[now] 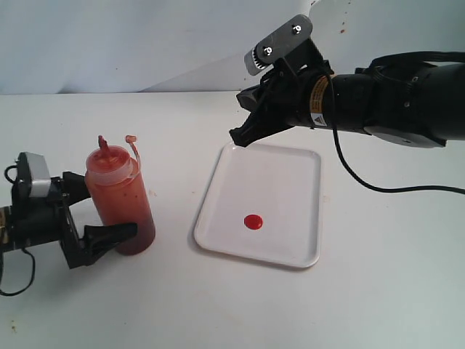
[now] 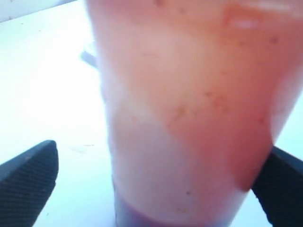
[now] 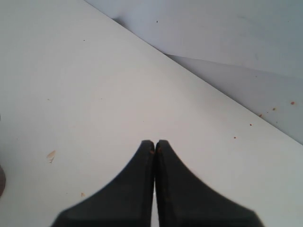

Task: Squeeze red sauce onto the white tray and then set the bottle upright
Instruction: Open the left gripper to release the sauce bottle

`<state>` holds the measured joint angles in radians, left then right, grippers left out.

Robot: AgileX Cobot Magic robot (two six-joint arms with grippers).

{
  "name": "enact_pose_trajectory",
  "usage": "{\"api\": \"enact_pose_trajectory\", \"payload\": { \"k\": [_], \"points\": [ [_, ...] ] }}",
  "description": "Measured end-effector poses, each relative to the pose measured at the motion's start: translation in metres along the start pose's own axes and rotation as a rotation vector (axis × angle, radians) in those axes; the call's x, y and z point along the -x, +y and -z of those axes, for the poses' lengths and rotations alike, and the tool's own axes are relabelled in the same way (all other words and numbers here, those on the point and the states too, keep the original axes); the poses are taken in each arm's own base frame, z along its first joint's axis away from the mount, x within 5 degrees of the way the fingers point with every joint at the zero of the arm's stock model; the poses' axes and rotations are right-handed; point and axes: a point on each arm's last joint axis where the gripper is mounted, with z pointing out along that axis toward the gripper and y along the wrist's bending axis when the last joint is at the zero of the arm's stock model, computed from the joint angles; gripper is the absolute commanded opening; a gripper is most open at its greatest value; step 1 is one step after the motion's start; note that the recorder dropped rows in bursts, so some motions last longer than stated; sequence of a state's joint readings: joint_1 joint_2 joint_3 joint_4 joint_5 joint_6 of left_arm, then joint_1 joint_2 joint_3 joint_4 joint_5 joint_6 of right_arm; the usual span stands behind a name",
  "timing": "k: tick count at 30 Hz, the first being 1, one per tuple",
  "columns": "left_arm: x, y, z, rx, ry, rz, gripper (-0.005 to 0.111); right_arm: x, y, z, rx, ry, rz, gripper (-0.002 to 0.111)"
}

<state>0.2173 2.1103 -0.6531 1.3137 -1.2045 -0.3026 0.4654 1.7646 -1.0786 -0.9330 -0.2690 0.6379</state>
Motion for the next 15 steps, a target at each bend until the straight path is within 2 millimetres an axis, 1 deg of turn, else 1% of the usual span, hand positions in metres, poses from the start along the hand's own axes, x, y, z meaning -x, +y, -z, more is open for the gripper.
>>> {"api": "enact_pose_trajectory", "payload": {
  "k": [4,7,10,15],
  "points": [
    [0.001,0.007,0.019,0.020,0.001,0.083,0.105,0.000,0.000,0.000,0.000,0.000,0.000,0.000],
    [0.002,0.012,0.027,0.046,-0.006,0.152,0.105,0.000,0.000,0.000,0.000,0.000,0.000,0.000],
    [0.002,0.013,0.030,0.055,-0.009,0.189,0.105,0.000,0.000,0.000,0.000,0.000,0.000,0.000],
    [0.002,0.013,0.030,0.053,-0.008,0.202,0.105,0.000,0.000,0.000,0.000,0.000,0.000,0.000]
  ]
}}
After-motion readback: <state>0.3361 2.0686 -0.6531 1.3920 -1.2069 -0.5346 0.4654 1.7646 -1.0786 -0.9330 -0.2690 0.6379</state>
